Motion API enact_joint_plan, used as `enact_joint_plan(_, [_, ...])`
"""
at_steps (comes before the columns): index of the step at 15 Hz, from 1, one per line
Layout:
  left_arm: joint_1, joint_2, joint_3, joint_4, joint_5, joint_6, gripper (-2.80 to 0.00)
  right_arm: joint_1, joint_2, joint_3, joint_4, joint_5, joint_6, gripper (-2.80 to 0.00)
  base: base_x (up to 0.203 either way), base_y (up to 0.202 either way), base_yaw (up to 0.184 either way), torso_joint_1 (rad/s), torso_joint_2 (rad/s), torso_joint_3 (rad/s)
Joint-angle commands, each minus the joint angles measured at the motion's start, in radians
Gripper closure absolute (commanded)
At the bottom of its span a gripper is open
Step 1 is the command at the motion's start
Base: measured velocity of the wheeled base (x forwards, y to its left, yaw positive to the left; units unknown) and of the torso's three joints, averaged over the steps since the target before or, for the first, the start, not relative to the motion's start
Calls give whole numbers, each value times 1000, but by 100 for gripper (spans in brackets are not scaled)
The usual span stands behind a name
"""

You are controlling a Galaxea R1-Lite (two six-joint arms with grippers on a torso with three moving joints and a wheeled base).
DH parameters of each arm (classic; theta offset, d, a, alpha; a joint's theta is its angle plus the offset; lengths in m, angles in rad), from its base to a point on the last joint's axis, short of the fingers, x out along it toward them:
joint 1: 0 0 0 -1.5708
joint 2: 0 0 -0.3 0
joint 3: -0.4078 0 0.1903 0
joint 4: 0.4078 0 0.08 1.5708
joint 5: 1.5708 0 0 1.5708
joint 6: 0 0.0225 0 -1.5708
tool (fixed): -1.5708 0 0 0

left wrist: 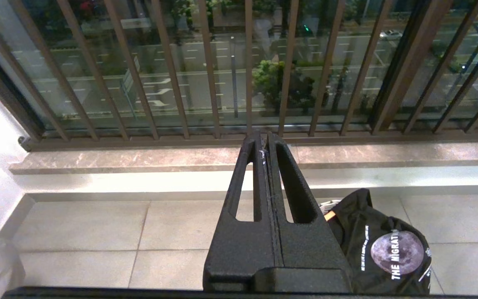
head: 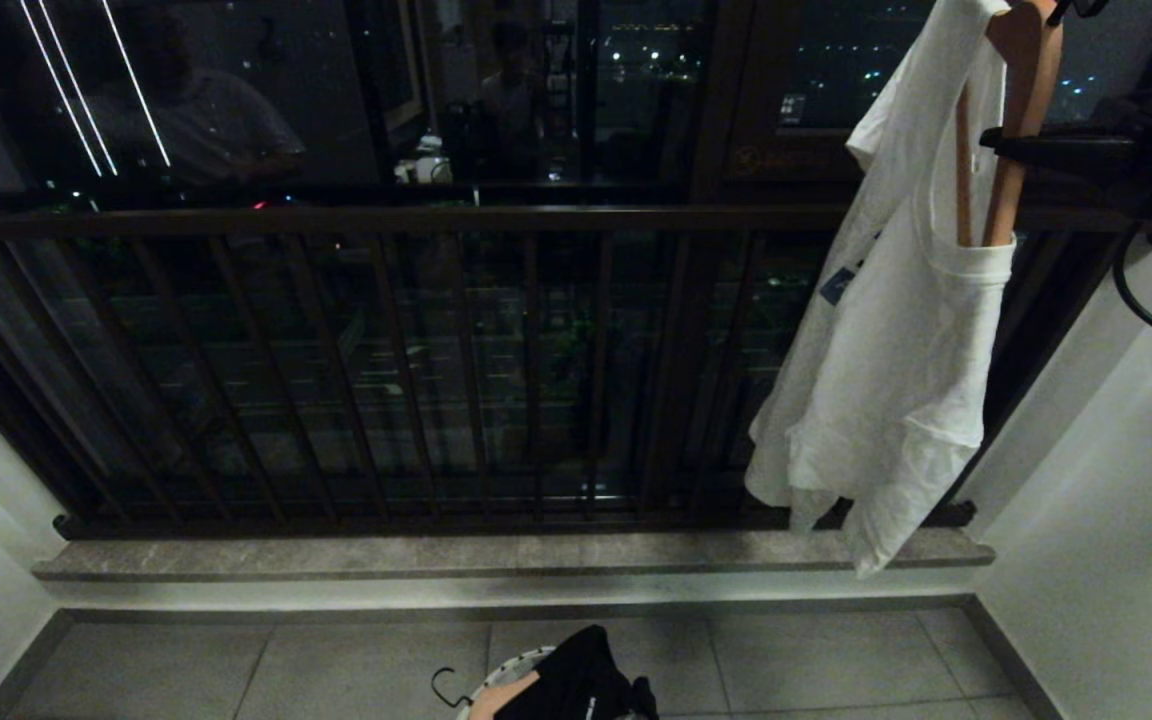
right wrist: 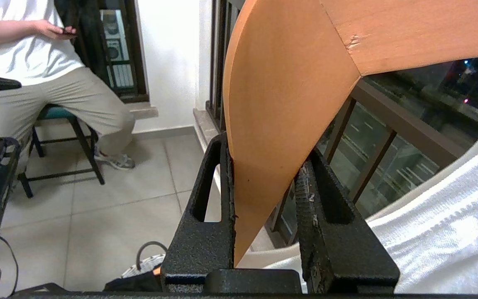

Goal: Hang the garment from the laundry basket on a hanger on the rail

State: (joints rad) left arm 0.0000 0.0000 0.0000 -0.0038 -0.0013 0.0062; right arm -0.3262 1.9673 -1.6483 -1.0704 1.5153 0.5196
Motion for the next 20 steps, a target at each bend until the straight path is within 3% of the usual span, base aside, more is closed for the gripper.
enact_joint_plan(1, [0,0,2,-1,0,0,0,-1,9,-2,-6,8,4,0,0,0,0,0,0,0])
enact_joint_plan(20, [0,0,2,-1,0,0,0,-7,10,54,-38,8,2,0,0,0,0,0,0,0])
